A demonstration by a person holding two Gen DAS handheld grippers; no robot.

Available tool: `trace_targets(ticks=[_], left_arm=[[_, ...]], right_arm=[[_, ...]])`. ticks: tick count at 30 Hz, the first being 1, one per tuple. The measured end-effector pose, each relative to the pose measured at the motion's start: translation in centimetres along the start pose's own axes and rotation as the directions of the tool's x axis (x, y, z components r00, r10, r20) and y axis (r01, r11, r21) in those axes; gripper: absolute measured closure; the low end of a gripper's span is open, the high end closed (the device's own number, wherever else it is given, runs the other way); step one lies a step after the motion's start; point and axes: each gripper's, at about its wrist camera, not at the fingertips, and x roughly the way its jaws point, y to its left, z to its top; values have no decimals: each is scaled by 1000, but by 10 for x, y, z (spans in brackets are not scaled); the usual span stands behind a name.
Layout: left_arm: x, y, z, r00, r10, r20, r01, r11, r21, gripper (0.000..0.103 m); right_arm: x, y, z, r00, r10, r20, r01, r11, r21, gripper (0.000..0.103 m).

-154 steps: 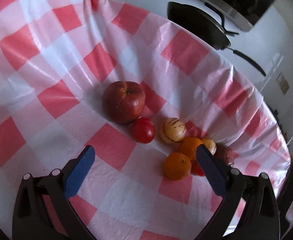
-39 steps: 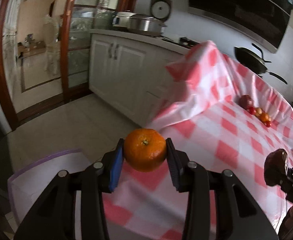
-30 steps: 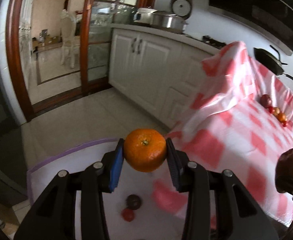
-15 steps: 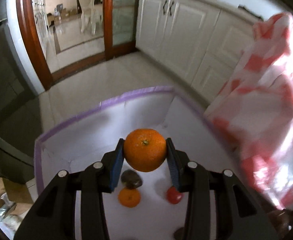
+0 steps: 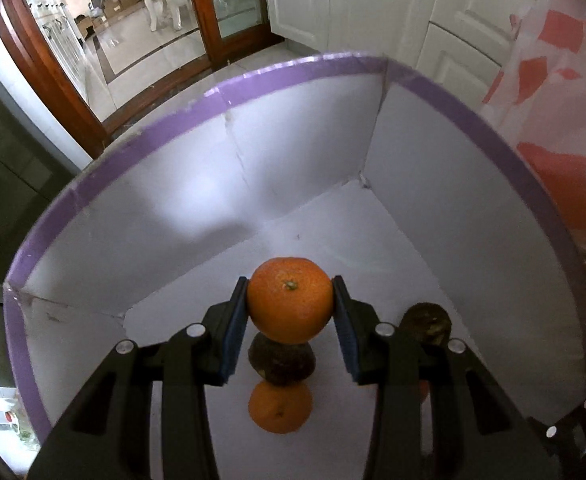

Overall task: Organize fruits
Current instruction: 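Open both tools to drop the red fruit and mandarin into the bin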

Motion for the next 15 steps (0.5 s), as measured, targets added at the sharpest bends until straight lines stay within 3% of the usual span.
trace_targets(ticks=[7, 9, 11, 15], left_arm=[[7, -10, 3, 999, 37, -6, -37, 999, 32, 61], [8, -11, 2, 999, 42, -8, -41, 999, 26, 53], [4, -10, 2, 999, 50, 10, -50, 999, 7, 30], [-14, -9, 5, 995, 87, 52, -87, 996, 5, 21]], right_arm=[[-7, 4, -1, 1000, 1, 6, -1, 1000, -2, 49], [-13, 6, -3, 1000, -1, 22, 2, 1000, -8, 46], [-26, 6, -5, 997, -3, 72, 5, 1000, -20, 31], [-65, 7, -7, 982, 36, 187, -31, 999, -31, 26]])
